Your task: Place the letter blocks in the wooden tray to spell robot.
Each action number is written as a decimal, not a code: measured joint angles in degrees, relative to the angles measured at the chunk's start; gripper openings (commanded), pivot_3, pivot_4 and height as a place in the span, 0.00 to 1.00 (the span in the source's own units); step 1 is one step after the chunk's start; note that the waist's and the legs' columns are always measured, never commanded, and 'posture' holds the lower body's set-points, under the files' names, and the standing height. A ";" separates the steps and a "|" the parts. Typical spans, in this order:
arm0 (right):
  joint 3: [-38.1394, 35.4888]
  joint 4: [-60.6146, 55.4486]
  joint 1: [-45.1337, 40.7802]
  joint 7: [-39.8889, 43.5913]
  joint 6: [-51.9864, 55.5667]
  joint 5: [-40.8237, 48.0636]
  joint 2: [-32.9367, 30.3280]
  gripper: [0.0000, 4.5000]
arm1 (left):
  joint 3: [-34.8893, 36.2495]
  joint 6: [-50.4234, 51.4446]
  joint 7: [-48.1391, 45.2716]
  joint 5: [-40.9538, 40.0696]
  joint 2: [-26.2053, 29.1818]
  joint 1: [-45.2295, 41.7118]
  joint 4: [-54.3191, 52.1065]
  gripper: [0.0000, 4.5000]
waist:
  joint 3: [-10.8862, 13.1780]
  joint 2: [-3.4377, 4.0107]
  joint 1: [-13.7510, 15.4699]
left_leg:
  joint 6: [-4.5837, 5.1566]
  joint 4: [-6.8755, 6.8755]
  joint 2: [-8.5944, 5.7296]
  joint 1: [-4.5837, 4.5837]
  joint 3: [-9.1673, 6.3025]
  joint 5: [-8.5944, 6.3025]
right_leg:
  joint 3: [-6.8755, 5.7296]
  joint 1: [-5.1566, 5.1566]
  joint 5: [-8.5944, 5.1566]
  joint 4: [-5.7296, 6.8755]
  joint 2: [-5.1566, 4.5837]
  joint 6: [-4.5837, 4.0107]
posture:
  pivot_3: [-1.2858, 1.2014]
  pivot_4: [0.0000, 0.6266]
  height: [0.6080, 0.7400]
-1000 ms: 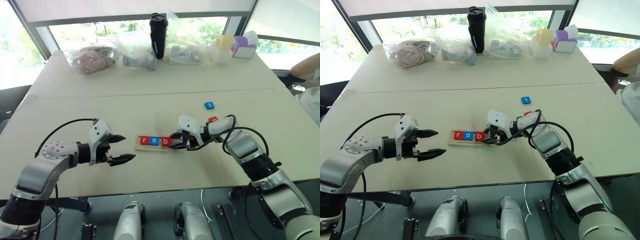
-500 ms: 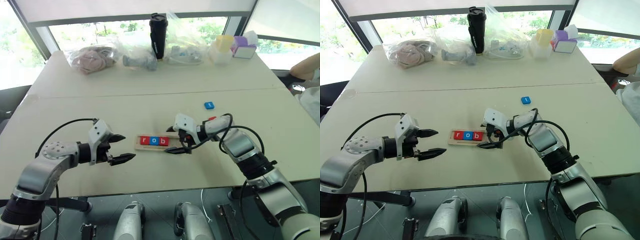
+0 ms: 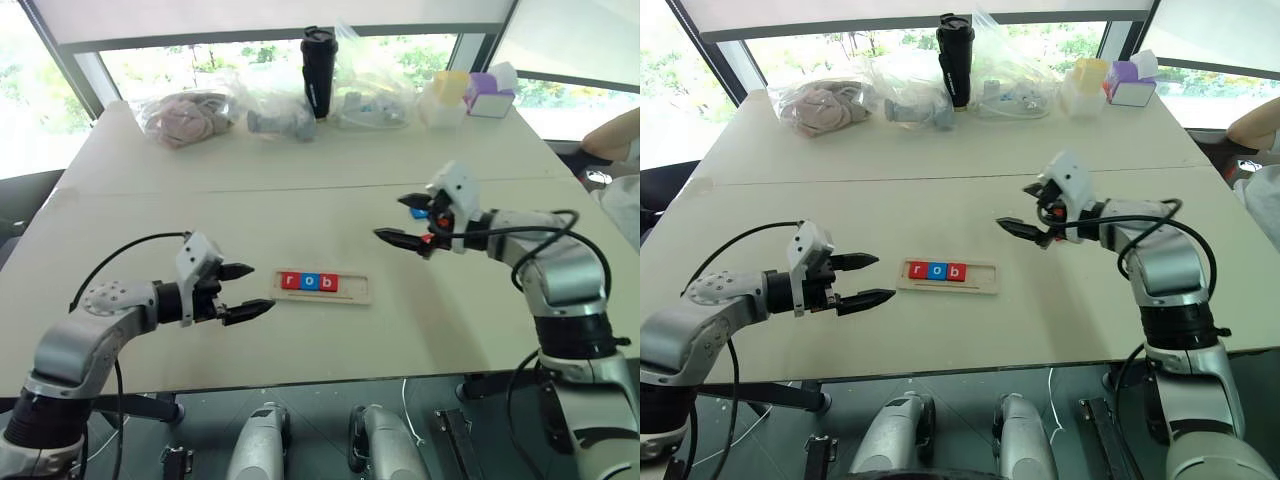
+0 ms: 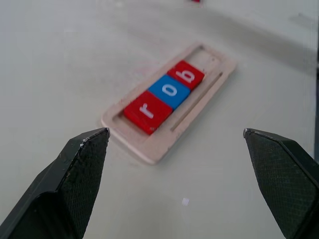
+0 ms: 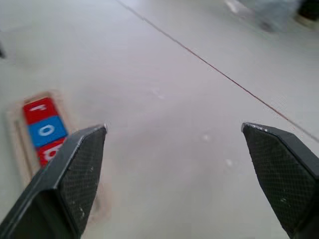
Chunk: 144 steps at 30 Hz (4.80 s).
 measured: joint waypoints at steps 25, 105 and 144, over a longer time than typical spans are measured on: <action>0.35 19.57 -2.76 -23.61 1.98 -5.82 7.12 0.26 | -3.30 -1.19 -1.33 2.57 3.00 -2.16 0.33 1.00 | -0.03 0.05 -0.17 | 0.02 -0.01 0.04 0.04 -0.01 0.01 | 0.02 0.00 -0.05 0.04 0.07 0.06 | 0.52 0.24 1.00; 7.12 8.84 14.00 17.09 -23.11 1.01 -12.38 0.26 | -5.01 -2.54 -4.66 5.09 1.99 -3.49 2.94 1.00 | 0.04 0.01 -0.01 | -0.09 -0.04 0.14 0.00 -0.04 -0.08 | 0.02 0.00 -0.11 -0.19 0.20 0.02 | 0.52 0.24 1.00; 22.70 17.98 -3.70 20.73 -26.06 -6.32 2.33 0.26 | -5.02 -2.48 -1.38 4.63 1.30 -1.01 1.00 1.00 | 0.04 0.01 -0.09 | -0.10 0.32 0.19 -0.01 -0.07 -0.08 | 0.02 0.01 -0.09 0.17 0.24 -0.01 | 0.52 0.24 1.00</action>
